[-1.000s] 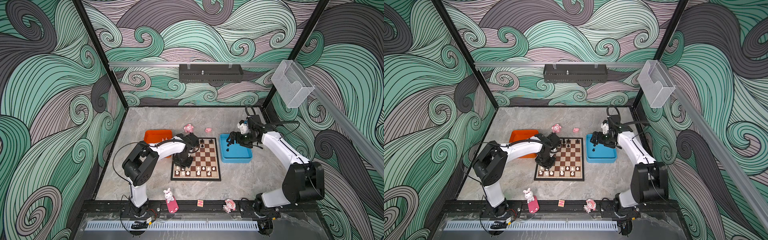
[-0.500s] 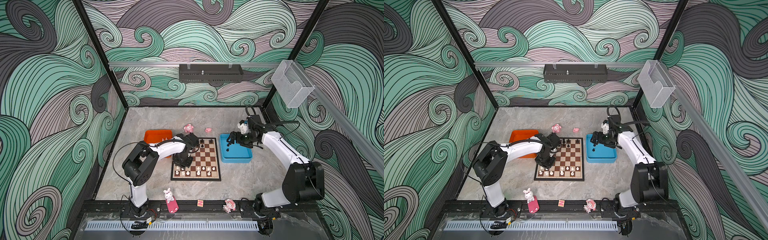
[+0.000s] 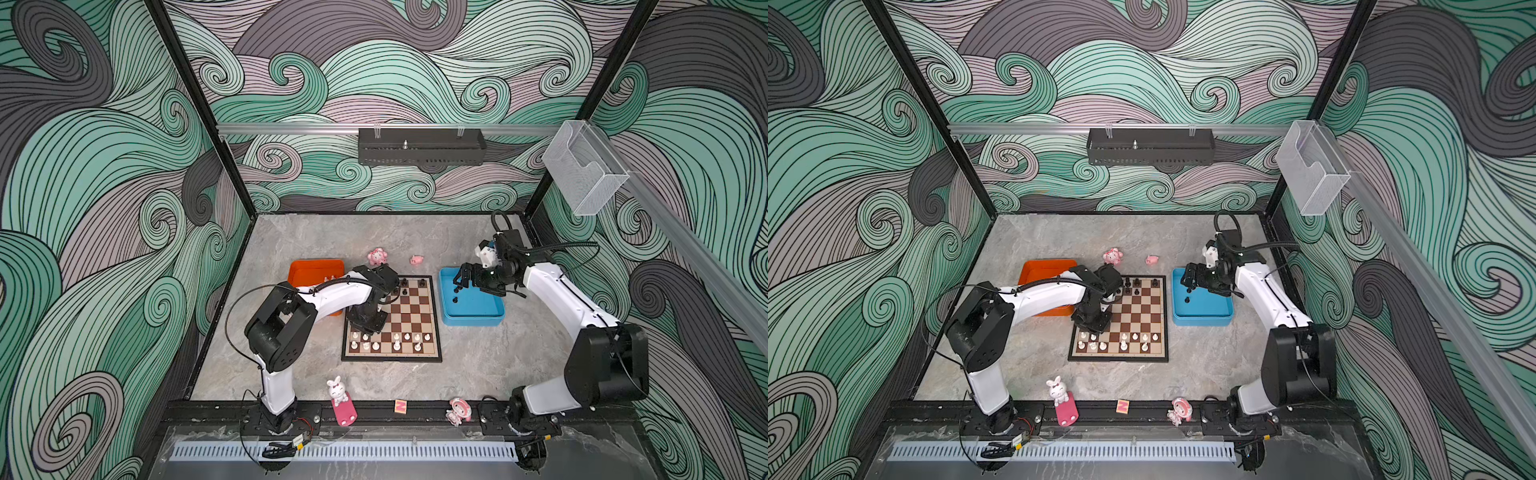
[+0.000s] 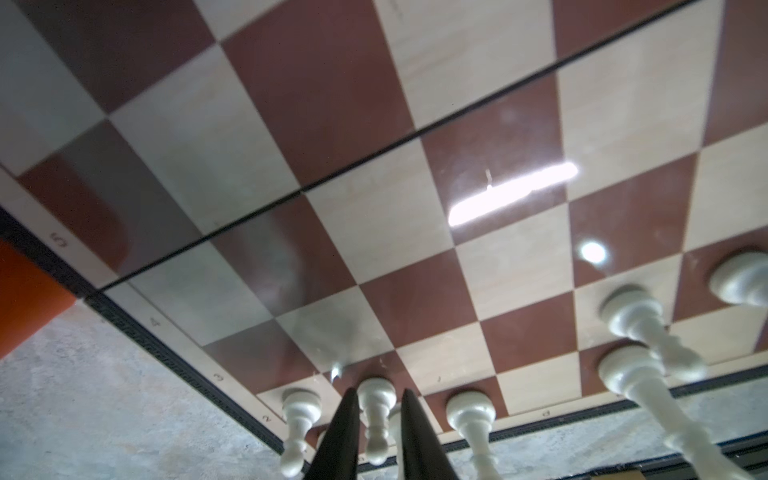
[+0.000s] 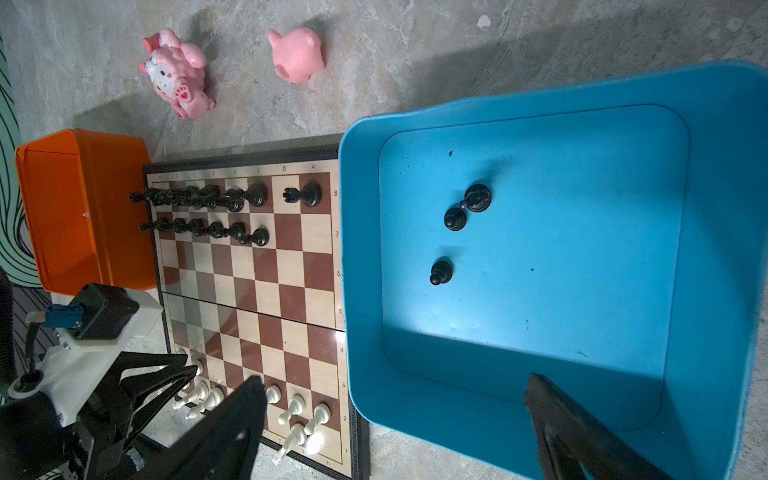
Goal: Set up the chess pieces on the board
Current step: 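Open the left gripper and move it back over the orange bin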
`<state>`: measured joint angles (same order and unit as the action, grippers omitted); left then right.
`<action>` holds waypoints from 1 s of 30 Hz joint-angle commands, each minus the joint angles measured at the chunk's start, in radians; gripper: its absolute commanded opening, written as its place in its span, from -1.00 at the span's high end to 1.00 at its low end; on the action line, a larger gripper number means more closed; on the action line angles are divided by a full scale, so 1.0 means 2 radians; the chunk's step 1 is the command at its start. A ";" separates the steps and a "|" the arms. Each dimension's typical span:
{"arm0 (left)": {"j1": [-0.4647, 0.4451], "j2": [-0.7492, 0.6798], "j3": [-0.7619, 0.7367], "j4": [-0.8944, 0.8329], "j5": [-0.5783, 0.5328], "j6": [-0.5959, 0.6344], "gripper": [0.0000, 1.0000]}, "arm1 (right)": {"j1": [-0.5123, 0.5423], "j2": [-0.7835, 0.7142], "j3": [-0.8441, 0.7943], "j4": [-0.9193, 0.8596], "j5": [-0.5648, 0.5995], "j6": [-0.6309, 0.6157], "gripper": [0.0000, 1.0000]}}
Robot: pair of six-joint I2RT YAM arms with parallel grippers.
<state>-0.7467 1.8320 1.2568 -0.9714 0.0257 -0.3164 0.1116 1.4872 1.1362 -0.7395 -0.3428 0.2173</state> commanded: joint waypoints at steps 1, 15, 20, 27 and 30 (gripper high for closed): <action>-0.005 0.008 0.015 -0.017 -0.011 -0.004 0.50 | -0.003 0.004 -0.004 -0.004 -0.006 -0.004 -0.95; -0.005 0.002 0.041 -0.042 -0.039 -0.002 -0.01 | -0.004 0.000 -0.004 -0.004 -0.007 -0.004 -0.95; -0.005 -0.008 0.070 -0.062 -0.059 -0.005 -0.57 | -0.004 0.000 -0.004 -0.004 -0.009 -0.002 -0.95; 0.007 -0.028 0.128 -0.094 -0.096 -0.005 -0.97 | -0.004 -0.003 -0.001 -0.003 -0.020 0.008 -0.94; 0.031 -0.036 0.144 -0.096 -0.097 -0.001 -0.97 | -0.001 -0.003 0.002 -0.001 -0.026 0.018 -0.93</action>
<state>-0.7280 1.8099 1.5002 -1.1049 -0.1257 -0.3222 0.1081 1.4872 1.1362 -0.7391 -0.3702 0.2291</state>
